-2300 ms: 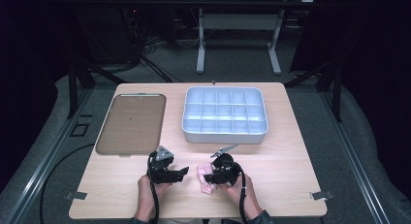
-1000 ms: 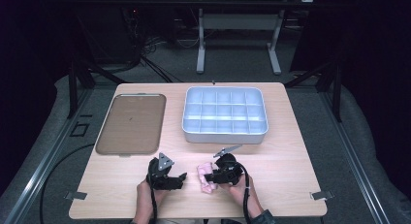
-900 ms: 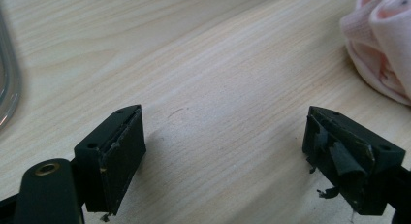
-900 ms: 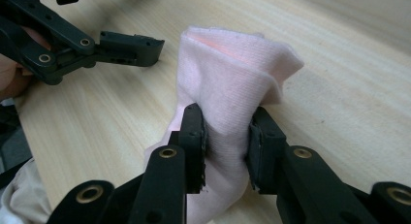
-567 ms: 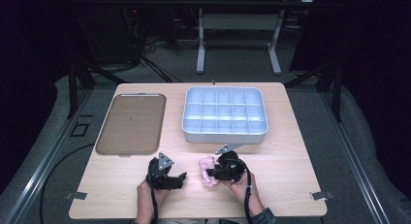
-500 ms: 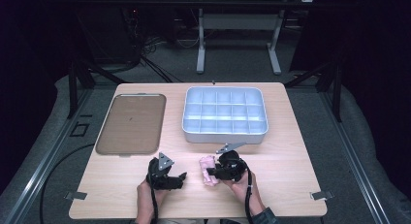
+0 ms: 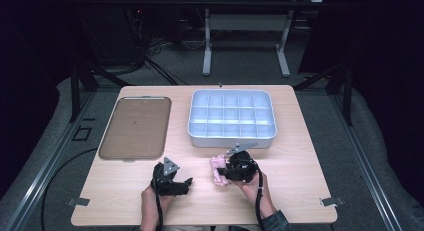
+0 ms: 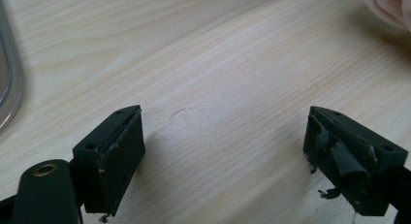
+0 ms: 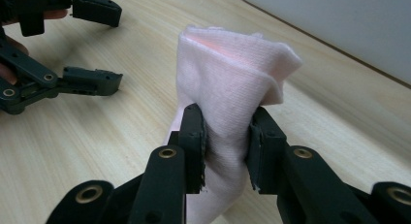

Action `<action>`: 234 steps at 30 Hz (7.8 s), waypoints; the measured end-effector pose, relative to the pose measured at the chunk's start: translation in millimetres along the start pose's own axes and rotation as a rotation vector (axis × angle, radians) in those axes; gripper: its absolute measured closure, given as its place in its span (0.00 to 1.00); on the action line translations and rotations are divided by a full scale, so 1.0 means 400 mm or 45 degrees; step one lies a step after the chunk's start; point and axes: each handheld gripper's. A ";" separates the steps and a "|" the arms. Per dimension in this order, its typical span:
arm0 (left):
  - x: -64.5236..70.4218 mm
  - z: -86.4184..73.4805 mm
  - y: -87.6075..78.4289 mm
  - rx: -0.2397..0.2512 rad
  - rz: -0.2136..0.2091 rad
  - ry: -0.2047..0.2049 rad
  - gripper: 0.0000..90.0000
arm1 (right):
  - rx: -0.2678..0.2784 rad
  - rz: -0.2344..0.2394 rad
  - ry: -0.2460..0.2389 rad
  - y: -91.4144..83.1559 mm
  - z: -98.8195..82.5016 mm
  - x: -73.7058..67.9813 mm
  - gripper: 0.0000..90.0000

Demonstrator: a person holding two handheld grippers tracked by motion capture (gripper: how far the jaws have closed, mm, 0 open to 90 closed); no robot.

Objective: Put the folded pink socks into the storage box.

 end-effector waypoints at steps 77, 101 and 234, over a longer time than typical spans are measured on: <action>0.000 0.004 0.009 -0.048 -0.002 -0.001 0.00 | 0.294 -0.213 0.015 -0.177 0.172 0.141 0.79; 0.001 0.004 0.009 -0.048 0.001 -0.005 0.00 | 0.311 -0.437 0.101 -0.219 0.165 0.272 0.79; 0.002 0.004 0.009 -0.047 0.005 -0.006 0.00 | 0.116 -0.265 -0.083 -0.124 -0.038 0.132 0.00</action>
Point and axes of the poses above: each handheld gripper's, and its own axes: y roughly forward along the jaws, z roughly out of its top, x roughly to its right, and after that the axes turned 1 degree about -z, right-handed
